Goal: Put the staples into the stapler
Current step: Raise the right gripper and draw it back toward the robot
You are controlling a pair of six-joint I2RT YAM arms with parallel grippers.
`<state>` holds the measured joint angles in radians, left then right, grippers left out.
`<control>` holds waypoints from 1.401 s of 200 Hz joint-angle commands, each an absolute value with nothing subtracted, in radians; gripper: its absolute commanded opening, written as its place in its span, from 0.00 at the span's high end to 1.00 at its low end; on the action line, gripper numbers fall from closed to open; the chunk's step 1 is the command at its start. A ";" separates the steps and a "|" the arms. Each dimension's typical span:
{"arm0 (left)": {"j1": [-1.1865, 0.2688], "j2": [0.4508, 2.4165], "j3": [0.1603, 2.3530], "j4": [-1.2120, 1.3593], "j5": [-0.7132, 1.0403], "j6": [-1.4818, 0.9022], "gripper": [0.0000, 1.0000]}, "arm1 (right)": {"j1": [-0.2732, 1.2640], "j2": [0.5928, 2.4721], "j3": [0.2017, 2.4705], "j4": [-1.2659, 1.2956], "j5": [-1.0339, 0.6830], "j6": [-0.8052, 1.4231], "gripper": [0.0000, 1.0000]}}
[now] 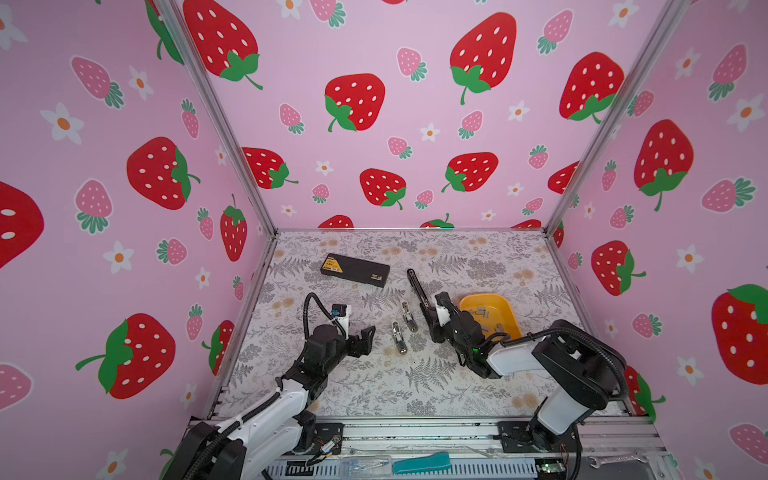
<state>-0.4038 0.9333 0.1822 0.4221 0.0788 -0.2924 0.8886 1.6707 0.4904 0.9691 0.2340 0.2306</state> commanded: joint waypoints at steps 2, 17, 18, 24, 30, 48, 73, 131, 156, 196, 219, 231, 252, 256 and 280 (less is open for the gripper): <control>-0.406 0.915 0.197 0.438 0.070 -0.290 0.07 | 0.874 1.708 0.517 1.027 0.228 0.210 1.00; -0.406 0.915 0.196 0.441 0.072 -0.289 0.07 | 0.867 1.715 0.507 1.047 0.226 0.212 1.00; -0.406 0.915 0.197 0.441 0.072 -0.289 0.07 | 0.866 1.716 0.505 1.049 0.225 0.212 1.00; -0.406 0.917 0.198 0.442 0.072 -0.288 0.07 | 0.864 1.717 0.498 1.058 0.221 0.210 1.00; -0.406 0.920 0.199 0.443 0.072 -0.288 0.07 | 0.861 1.717 0.493 1.064 0.220 0.207 1.00; -0.406 0.922 0.200 0.443 0.072 -0.288 0.07 | 0.851 1.720 0.477 1.086 0.214 0.202 1.00; -0.407 0.917 0.197 0.441 0.072 -0.288 0.07 | 0.831 1.732 0.467 1.099 0.190 0.217 1.00; -0.408 0.910 0.195 0.443 0.072 -0.288 0.07 | 0.828 1.765 0.451 1.133 0.138 0.263 1.00; -0.408 0.904 0.190 0.443 0.072 -0.288 0.07 | 0.827 1.746 0.415 1.138 0.181 0.264 1.00; -0.408 0.900 0.189 0.443 0.072 -0.288 0.07 | 0.819 1.715 0.373 1.107 0.249 0.247 1.00; -0.407 0.900 0.190 0.443 0.072 -0.288 0.07 | 0.811 1.702 0.349 1.117 0.266 0.239 1.00; -0.407 0.900 0.189 0.443 0.073 -0.288 0.07 | 0.806 1.684 0.336 1.117 0.275 0.234 1.00; -0.408 0.900 0.189 0.443 0.072 -0.288 0.07 | 0.795 1.646 0.313 1.117 0.283 0.220 1.00; -0.408 0.900 0.190 0.443 0.072 -0.288 0.07 | 0.793 1.639 0.309 1.115 0.282 0.219 1.00; -0.408 0.901 0.189 0.446 0.072 -0.287 0.07 | 0.790 1.603 0.310 1.098 0.227 0.184 1.00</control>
